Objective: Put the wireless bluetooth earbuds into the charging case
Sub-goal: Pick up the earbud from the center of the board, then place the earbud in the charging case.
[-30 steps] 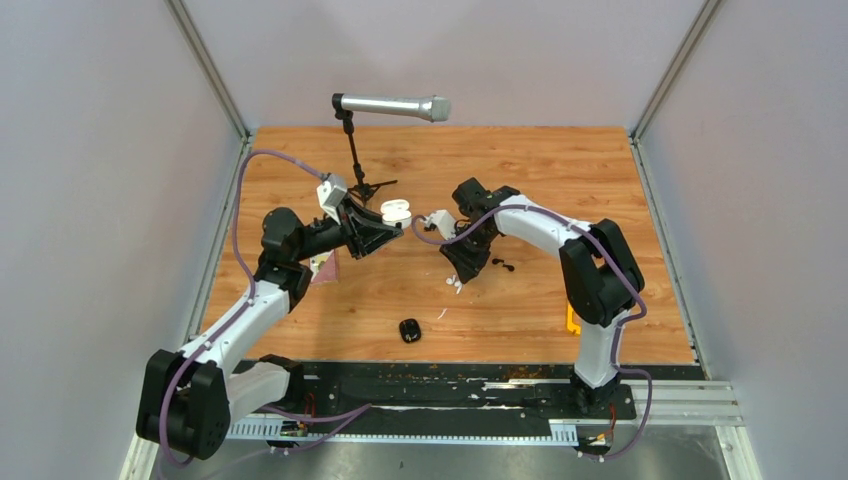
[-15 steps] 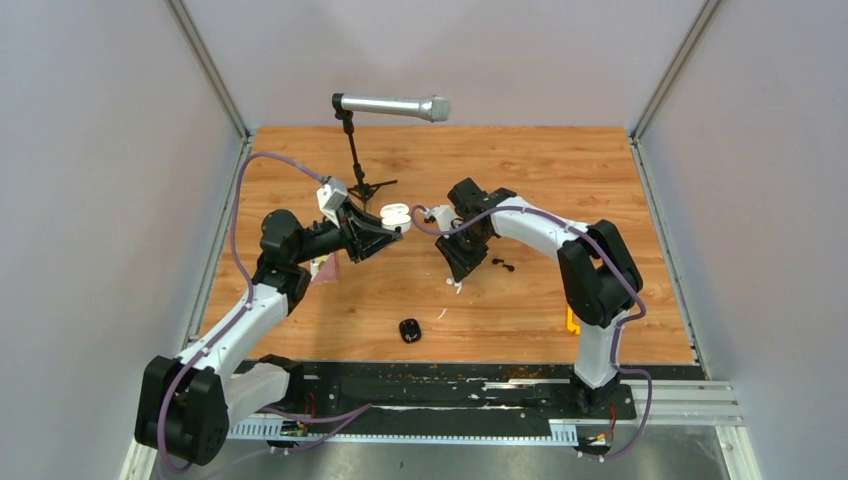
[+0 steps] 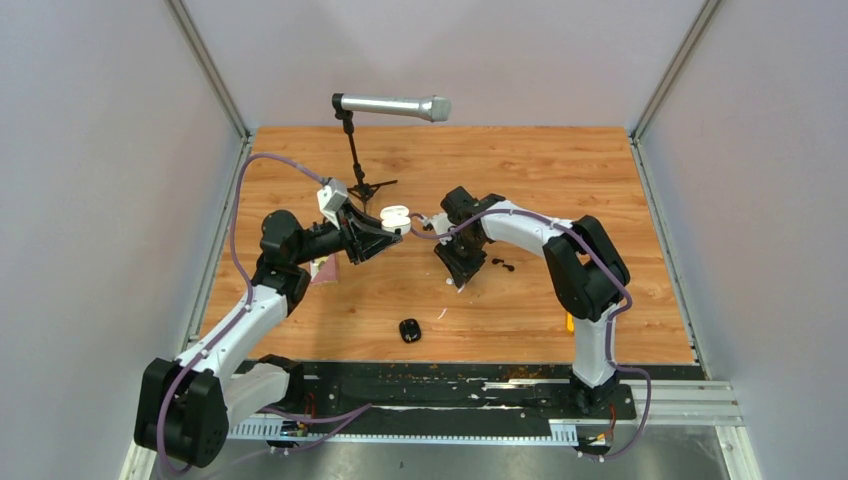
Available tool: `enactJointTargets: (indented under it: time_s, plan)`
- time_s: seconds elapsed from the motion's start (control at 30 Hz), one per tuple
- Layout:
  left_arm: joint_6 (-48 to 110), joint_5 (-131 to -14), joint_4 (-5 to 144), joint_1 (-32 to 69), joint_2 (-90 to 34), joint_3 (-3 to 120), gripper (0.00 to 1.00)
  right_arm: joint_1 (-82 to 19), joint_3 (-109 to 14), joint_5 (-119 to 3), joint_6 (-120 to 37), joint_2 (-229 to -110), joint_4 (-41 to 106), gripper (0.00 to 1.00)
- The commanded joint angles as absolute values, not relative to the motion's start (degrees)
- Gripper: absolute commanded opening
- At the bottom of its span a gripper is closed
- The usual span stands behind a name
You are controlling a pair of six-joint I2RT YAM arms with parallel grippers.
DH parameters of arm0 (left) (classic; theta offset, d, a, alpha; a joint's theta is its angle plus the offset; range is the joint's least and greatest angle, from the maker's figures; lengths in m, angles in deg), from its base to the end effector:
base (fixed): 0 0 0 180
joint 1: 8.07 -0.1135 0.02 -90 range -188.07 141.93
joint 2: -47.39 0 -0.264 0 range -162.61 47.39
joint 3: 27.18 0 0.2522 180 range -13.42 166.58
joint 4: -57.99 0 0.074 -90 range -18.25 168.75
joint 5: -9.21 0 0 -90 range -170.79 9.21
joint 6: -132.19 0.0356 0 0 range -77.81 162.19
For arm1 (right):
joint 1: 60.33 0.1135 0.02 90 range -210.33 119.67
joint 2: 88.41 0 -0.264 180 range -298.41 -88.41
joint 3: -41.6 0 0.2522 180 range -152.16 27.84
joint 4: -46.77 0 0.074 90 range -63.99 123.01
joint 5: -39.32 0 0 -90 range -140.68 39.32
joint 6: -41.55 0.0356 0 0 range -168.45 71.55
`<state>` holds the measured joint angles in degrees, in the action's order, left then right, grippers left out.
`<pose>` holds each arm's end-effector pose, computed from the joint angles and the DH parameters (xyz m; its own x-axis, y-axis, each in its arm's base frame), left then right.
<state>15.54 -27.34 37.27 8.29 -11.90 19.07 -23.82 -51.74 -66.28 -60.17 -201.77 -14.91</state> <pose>0.2080 -0.0909 0.2963 -0.3033 -0.1894 -0.9339 0.8902 0.2934 -0.3486 0.2975 0.2322 0.1624 -0.6560 -0.7290 -0.1954 -0.7532 0.6158 0.2312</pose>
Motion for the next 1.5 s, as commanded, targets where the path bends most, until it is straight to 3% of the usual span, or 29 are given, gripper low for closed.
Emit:
enactJointTargets:
  time_s: [0.0,0.1,0.2,0.33,0.43,0.9,1.13,1.23,1.47]
  plan:
    - [16.54,-27.31,36.23,8.01,-10.47,18.51,0.00,-23.63,-53.49,-65.02,-59.13,-202.04,-13.67,0.30]
    - [16.62,-27.36,36.24,8.01,-10.44,18.56,0.00,-23.66,-53.77,-65.37,-59.12,-202.57,-13.73,0.30]
    - [16.62,-27.37,36.32,8.01,-10.54,18.63,0.00,-23.66,-53.69,-65.71,-59.01,-202.91,-13.84,0.24]
    - [16.91,-27.35,36.70,8.01,-10.57,18.63,0.00,-23.66,-53.39,-65.44,-59.21,-202.64,-13.93,0.14]
    - [17.42,-27.07,37.18,8.01,-10.73,18.61,0.00,-23.67,-53.77,-64.55,-60.47,-200.71,-13.93,0.00]
    - [26.04,-25.77,44.17,9.40,-13.38,22.99,0.00,-23.70,-53.30,-61.74,-75.73,-173.67,-14.45,0.00]
    - [30.26,-23.69,48.15,12.82,-15.40,27.05,0.00,-23.53,-47.80,-66.13,-92.25,-154.13,1.85,0.00]
    - [29.51,-23.21,46.37,14.05,-15.64,27.64,0.00,-20.37,-43.94,-68.56,-98.84,-146.99,8.54,0.00]
    - [26.84,-22.37,41.06,16.29,-15.56,28.53,0.00,-11.05,-43.04,-71.32,-111.21,-143.40,9.53,0.00]
